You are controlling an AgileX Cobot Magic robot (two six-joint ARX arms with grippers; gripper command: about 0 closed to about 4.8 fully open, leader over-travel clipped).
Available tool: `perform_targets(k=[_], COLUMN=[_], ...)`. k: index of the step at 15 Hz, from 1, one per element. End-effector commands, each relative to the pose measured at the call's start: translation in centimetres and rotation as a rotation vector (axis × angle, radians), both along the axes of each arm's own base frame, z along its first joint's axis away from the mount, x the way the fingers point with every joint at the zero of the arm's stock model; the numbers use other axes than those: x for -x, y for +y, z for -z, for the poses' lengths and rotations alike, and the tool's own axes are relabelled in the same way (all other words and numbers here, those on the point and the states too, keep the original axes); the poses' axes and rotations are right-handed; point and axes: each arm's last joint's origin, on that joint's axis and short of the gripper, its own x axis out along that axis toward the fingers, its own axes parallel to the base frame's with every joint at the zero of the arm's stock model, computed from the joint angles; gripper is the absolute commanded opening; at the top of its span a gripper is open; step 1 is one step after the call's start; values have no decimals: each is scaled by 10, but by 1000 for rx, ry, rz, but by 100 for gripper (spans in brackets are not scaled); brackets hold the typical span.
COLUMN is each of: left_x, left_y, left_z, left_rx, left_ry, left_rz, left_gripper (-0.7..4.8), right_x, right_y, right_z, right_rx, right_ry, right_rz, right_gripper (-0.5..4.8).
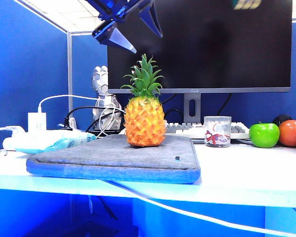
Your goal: Rotate the Rubik's Cube so that its red face is facing towards you.
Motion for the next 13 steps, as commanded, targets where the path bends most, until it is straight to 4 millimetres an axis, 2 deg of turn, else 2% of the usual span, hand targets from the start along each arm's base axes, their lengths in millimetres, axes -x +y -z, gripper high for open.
perform_targets(k=[1, 2, 3, 4, 6, 10, 11, 13], left_x=[1, 0, 1, 1, 1, 1, 2, 2], left_y=[1, 1, 1, 1, 0, 0, -1, -1], left_z=[-6, -6, -6, -6, -6, -6, -6, -6], left_rx=[21, 22, 21, 21, 21, 35, 40, 63], left_ry=[-30, -33, -29, -28, -27, -15, -9, 10], left_rz=[6, 6, 7, 7, 9, 25, 29, 39], left_gripper=[479, 479, 479, 479, 479, 479, 479, 479], right_x=[44, 61, 82, 94, 104, 83, 74, 56], right_y=[-1, -3, -2, -4, -6, 4, 9, 14], right_z=[-17, -12, 6, 24, 65, 182, 222, 247], right_rx=[15, 12, -18, -71, -89, -265, -261, -270], right_ry=[15, 28, 53, 51, -4, -18, 4, -29], right_rz=[-25, -30, -32, -19, -9, 0, 25, 24], right_gripper=[21, 17, 12, 10, 1, -1, -1, -1])
